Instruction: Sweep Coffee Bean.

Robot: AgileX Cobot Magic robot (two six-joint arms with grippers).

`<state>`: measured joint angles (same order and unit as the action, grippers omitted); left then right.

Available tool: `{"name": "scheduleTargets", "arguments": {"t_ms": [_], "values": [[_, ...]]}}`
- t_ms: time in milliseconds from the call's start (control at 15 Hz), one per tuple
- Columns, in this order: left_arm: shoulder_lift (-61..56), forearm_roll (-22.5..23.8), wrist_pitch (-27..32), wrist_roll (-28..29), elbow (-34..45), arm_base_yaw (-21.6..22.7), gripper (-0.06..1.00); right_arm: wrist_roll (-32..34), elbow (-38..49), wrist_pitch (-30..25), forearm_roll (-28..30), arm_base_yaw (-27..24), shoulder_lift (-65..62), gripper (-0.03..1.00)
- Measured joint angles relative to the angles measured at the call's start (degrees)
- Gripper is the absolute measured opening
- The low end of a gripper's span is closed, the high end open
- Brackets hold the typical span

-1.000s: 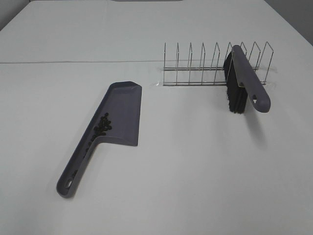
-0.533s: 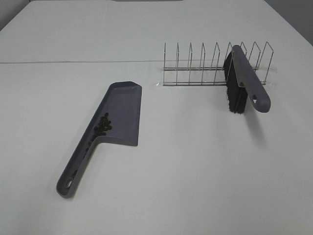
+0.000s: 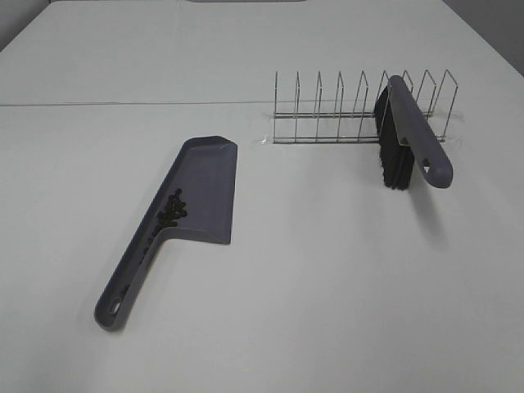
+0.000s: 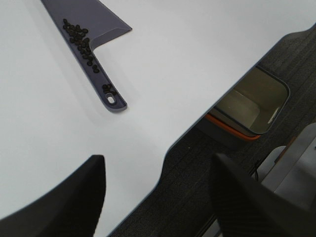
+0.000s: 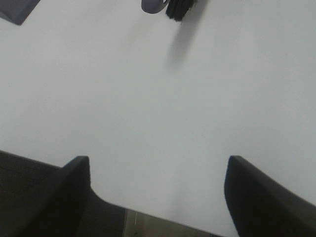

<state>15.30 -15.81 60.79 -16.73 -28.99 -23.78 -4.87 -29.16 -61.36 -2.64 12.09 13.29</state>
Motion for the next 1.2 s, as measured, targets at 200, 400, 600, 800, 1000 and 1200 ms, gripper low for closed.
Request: {"name": "scheduleTargets", "arguments": {"t_ms": [200, 400, 600, 800, 1000, 1200], "values": [[0.0, 0.0, 0.0, 0.0, 0.0, 0.0, 0.59, 0.0, 0.0, 0.0, 0.0, 0.0, 0.0, 0.72], [-0.1, 0.0, 0.0, -0.1, 0.0, 0.1, 0.59, 0.0, 0.0, 0.0, 0.0, 0.0, 0.0, 0.72], [-1.4, 0.0, 0.1, -0.1, 0.0, 5.8, 0.59, 0.0, 0.0, 0.0, 0.0, 0.0, -0.5, 0.72], [-6.4, 0.0, 0.1, -0.1, 0.0, 15.3, 0.59, 0.0, 0.1, 0.1, 0.0, 0.0, -5.8, 0.72], [-13.1, 0.0, 0.1, -0.1, 0.0, 21.5, 0.59, 0.0, 0.1, 0.1, -0.3, -3.7, -11.6, 0.72], [-15.5, -0.1, 0.2, -0.1, 0.0, 22.1, 0.59, 0.0, 0.1, 0.1, -0.4, -11.0, -11.9, 0.72]]}}
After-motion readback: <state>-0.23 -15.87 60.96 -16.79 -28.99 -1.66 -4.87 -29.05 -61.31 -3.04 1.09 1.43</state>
